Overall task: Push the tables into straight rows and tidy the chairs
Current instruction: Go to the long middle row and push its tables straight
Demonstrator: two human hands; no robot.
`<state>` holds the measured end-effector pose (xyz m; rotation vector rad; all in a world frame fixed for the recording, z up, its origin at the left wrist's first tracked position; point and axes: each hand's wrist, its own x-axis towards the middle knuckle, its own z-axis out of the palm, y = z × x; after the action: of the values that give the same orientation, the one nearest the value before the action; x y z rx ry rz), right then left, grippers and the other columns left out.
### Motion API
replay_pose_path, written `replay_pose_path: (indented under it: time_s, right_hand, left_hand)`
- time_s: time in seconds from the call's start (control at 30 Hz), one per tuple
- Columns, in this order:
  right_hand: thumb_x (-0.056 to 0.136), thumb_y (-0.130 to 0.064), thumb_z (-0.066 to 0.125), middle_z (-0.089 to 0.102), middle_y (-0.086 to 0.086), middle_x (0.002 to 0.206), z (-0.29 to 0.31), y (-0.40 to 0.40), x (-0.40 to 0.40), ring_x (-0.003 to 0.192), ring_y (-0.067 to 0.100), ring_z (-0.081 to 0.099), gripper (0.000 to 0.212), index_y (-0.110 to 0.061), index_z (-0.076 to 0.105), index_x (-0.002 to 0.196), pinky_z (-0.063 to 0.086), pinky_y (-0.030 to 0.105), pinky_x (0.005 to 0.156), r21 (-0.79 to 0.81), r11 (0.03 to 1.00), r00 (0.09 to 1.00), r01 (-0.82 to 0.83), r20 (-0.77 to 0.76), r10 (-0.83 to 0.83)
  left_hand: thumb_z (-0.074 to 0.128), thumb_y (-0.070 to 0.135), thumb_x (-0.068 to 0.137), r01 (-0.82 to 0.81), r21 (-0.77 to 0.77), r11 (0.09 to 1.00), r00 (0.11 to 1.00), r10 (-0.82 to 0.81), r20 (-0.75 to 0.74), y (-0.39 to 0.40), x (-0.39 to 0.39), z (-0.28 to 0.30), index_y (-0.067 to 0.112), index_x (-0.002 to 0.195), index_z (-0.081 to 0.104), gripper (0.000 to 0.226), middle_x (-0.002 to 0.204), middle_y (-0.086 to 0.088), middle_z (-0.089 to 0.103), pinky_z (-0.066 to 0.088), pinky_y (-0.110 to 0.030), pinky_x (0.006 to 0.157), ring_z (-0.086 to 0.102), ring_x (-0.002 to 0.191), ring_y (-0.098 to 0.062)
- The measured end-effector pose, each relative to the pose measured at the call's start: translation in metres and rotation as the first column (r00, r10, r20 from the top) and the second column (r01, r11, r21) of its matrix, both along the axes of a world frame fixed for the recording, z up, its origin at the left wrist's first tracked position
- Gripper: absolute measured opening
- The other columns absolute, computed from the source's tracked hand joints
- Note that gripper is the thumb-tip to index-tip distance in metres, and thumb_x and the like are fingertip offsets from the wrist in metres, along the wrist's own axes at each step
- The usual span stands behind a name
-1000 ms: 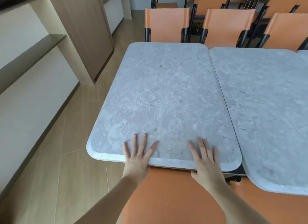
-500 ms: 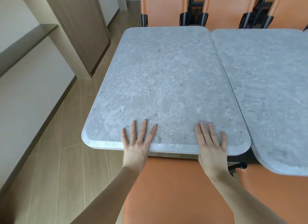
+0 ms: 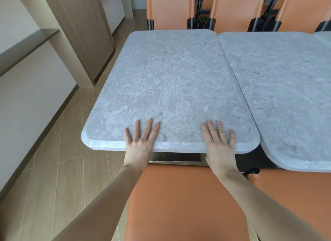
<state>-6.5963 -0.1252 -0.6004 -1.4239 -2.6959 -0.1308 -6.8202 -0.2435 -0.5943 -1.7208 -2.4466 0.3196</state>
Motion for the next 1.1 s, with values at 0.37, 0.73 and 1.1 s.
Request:
replay_pose_path:
  time_s: [0.37, 0.73, 1.1]
  right_hand:
    - [0.08, 0.006, 0.066, 0.003, 0.002, 0.169, 0.0072, -0.0048, 0.0007, 0.156, 0.03, -0.002, 0.105, -0.02, 0.004, 0.161, 0.002, 0.06, 0.122, -0.065, 0.998, 0.999, 0.022, -0.03, -0.024]
    - [0.081, 0.011, 0.063, 0.001, 0.002, 0.169, 0.0047, -0.0057, 0.0015, 0.156, 0.03, -0.004, 0.105, -0.021, 0.001, 0.161, 0.001, 0.059, 0.122, -0.046, 0.999, 0.999, 0.023, -0.048, -0.025]
    - [0.084, 0.008, 0.065, 0.0, 0.002, 0.169, 0.0003, -0.0049, 0.0007, 0.156, 0.029, -0.002, 0.105, -0.02, -0.002, 0.16, 0.003, 0.059, 0.123, -0.009, 0.999, 0.999, 0.046, -0.018, -0.046]
  left_hand:
    - [0.05, -0.019, 0.082, 0.005, -0.015, 1.0, 1.0, -0.005, -0.019, -0.0032, 0.0014, 0.0041, 0.026, 0.156, -0.028, 0.117, 0.17, 0.0, -0.012, 0.019, -0.065, 0.119, 0.0, 0.155, -0.041]
    - [0.051, -0.017, 0.087, -0.009, -0.001, 1.0, 1.0, 0.009, -0.005, -0.0027, 0.0013, 0.0017, 0.028, 0.156, -0.025, 0.112, 0.17, 0.001, -0.012, 0.02, -0.066, 0.119, -0.001, 0.155, -0.041]
    - [0.049, -0.015, 0.089, -0.012, 0.015, 1.0, 1.0, 0.013, -0.011, -0.0023, 0.0013, 0.0004, 0.027, 0.157, -0.023, 0.108, 0.17, 0.001, -0.01, 0.021, -0.067, 0.118, 0.001, 0.155, -0.04]
